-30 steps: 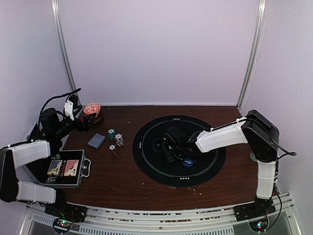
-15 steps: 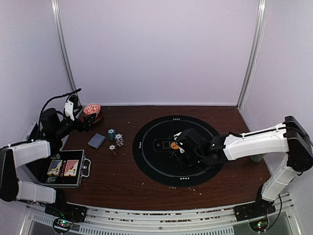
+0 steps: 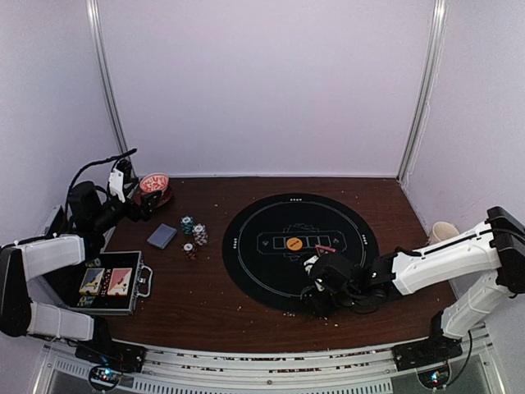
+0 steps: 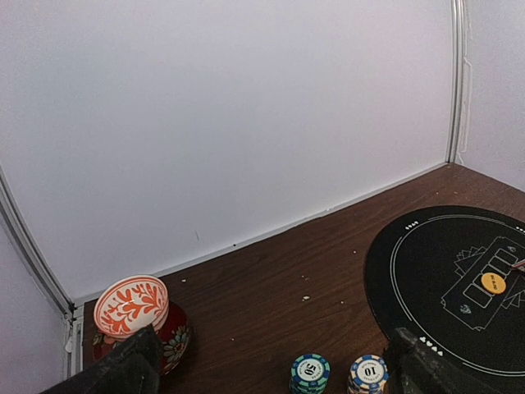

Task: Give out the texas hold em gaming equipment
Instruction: Place the dealer button in the dealer area.

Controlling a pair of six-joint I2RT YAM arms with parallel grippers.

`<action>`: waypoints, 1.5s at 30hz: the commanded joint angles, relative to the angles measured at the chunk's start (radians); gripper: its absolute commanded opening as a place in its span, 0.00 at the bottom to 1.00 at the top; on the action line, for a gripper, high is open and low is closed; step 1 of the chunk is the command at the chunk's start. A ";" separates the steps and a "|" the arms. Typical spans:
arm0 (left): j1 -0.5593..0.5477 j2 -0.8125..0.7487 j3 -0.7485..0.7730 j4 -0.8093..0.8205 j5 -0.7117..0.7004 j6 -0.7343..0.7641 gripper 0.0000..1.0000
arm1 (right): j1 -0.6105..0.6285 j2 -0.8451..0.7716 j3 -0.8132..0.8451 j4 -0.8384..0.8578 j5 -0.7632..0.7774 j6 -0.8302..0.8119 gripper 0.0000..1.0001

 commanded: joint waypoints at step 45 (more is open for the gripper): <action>-0.005 0.018 0.007 0.040 -0.008 0.012 0.98 | -0.041 0.032 0.348 -0.189 0.257 -0.012 1.00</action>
